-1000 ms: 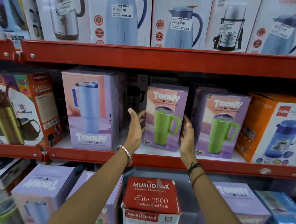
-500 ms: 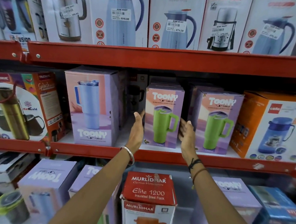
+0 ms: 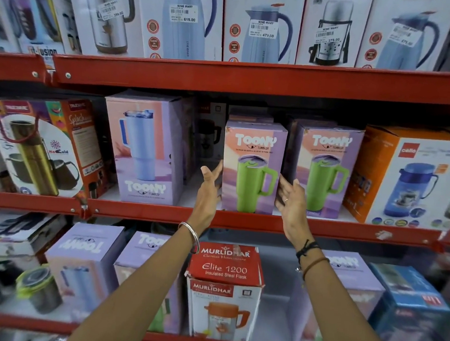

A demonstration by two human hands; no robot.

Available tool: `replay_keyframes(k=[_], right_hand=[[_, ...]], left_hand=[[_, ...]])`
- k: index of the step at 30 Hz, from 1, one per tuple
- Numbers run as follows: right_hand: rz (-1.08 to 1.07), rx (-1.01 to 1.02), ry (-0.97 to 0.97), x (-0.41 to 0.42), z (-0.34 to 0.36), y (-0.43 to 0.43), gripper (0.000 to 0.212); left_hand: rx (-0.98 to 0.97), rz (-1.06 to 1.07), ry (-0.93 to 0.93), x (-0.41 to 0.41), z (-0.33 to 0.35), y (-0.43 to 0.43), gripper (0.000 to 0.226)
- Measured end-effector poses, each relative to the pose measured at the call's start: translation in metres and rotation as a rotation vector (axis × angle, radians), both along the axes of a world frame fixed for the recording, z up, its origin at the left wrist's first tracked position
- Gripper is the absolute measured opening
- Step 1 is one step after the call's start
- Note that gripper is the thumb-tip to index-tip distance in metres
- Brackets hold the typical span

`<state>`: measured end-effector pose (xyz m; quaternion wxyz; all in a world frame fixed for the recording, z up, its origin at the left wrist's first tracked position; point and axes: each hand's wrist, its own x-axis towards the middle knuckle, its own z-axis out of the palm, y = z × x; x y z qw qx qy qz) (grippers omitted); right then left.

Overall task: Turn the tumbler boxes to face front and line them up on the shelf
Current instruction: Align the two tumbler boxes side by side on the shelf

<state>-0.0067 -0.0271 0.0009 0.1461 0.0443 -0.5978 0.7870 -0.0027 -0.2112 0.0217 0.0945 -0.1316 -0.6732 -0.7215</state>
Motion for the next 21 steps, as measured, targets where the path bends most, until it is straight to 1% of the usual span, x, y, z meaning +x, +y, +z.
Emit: replay_keyframes(k=[5,9,11,13,14,16,17,19,21], right_hand=[[0.015,-0.015,0.008,0.012,0.000,-0.002,0.054],[0.018,-0.011,0.014,0.017,0.002,-0.005,0.052],[0.029,0.001,0.014,0.018,0.002,-0.005,0.052],[0.035,0.007,0.019,0.019,0.003,-0.004,0.053],[0.024,0.008,0.028,0.021,0.003,-0.003,0.052],[-0.031,0.018,0.071,0.029,0.004,0.001,0.052],[-0.073,0.025,0.101,0.033,0.004,0.005,0.051],[-0.177,0.032,0.161,0.039,0.003,0.015,0.049],[-0.289,0.051,0.224,0.044,0.004,0.032,0.051]], left_hand=[[-0.025,0.002,-0.008,0.010,0.000,-0.002,0.111],[-0.081,0.009,-0.002,0.015,0.002,0.001,0.114],[-0.097,0.036,0.004,0.014,0.001,0.002,0.108],[-0.067,0.070,0.006,0.014,-0.003,0.005,0.096],[-0.040,0.101,0.036,0.017,-0.005,0.010,0.084],[-0.017,0.222,0.154,0.030,-0.009,0.023,0.058],[-0.016,0.288,0.230,0.036,-0.011,0.032,0.050],[-0.016,0.350,0.395,0.048,-0.013,0.048,0.050],[-0.053,0.309,0.504,0.056,-0.014,0.068,0.054]])
